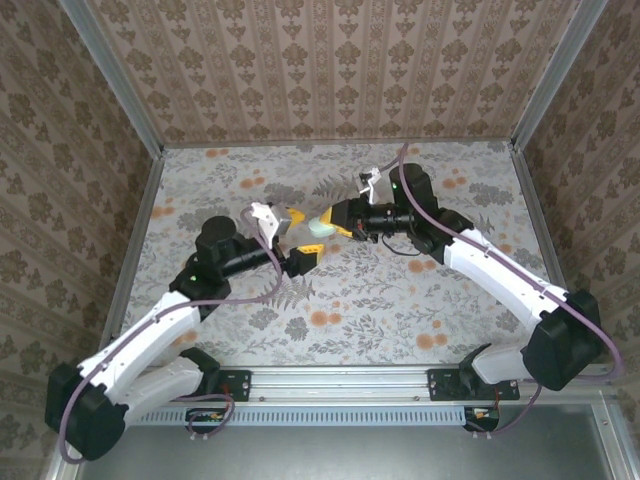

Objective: Insert the wireless bluetooth earbuds into the charging case

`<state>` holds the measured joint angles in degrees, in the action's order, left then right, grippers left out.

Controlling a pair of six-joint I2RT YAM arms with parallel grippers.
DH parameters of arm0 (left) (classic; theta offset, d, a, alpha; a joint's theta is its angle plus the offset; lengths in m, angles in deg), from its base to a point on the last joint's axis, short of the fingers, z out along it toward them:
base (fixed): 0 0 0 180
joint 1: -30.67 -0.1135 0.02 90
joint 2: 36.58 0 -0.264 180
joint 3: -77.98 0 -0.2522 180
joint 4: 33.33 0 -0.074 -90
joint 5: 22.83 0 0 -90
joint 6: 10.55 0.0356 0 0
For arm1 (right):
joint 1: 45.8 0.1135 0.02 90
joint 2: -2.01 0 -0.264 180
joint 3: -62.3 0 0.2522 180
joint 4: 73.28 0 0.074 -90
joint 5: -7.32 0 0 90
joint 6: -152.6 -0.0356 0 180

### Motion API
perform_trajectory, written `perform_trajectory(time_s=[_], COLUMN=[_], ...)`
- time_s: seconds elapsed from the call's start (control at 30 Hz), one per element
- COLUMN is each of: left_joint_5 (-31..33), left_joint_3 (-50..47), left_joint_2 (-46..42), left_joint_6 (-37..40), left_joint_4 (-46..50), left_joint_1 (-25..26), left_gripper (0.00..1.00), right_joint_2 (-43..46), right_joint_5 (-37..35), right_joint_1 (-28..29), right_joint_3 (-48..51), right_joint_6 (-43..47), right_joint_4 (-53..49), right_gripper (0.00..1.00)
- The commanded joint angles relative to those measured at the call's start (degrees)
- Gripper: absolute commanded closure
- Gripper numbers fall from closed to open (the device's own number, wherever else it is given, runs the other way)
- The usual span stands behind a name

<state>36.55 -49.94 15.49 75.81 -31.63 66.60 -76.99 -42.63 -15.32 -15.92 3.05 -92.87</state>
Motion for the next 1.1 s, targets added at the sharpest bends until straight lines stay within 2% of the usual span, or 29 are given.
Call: perform_trajectory(time_s=[0.0,0.23,0.43,0.67,0.9,1.03,1.07], left_joint_5=[5.6,14.1,18.0,22.3,25.7,27.6,28.3], left_joint_3=[-2.4,-4.3,-6.1,-9.2,-10.0,-9.2,-9.0], left_joint_2=[-4.6,-12.3,-16.0,-19.9,-21.5,-21.4,-21.3], left_joint_6=[4.1,7.0,5.8,3.1,1.3,0.7,0.5], left_joint_4=[7.0,17.8,21.6,23.1,25.8,27.1,27.3], left_joint_1=[-0.1,-0.8,-1.9,-3.9,-6.8,-8.5,-9.1], left_gripper=[0.06,0.02,0.0,0.0,0.0,0.0,0.0], right_joint_2=[-3.7,-13.7,-25.7,-33.3,-33.8,-30.5,-29.4], right_joint_5=[-2.7,-5.0,-5.1,-6.2,-9.5,-13.6,-15.0], right_joint_1=[-0.3,-0.2,0.0,0.8,0.9,0.9,0.9], right_joint_3=[1.3,1.4,-1.4,-3.1,-3.1,-4.2,-4.6], right_joint_6=[3.2,10.5,15.2,17.6,20.2,21.7,22.3], right_joint_4=[-0.9,-3.9,-3.7,-2.2,-6.6,-12.7,-14.6], right_gripper=[0.84,0.84,0.85,0.82,0.68,0.51,0.49])
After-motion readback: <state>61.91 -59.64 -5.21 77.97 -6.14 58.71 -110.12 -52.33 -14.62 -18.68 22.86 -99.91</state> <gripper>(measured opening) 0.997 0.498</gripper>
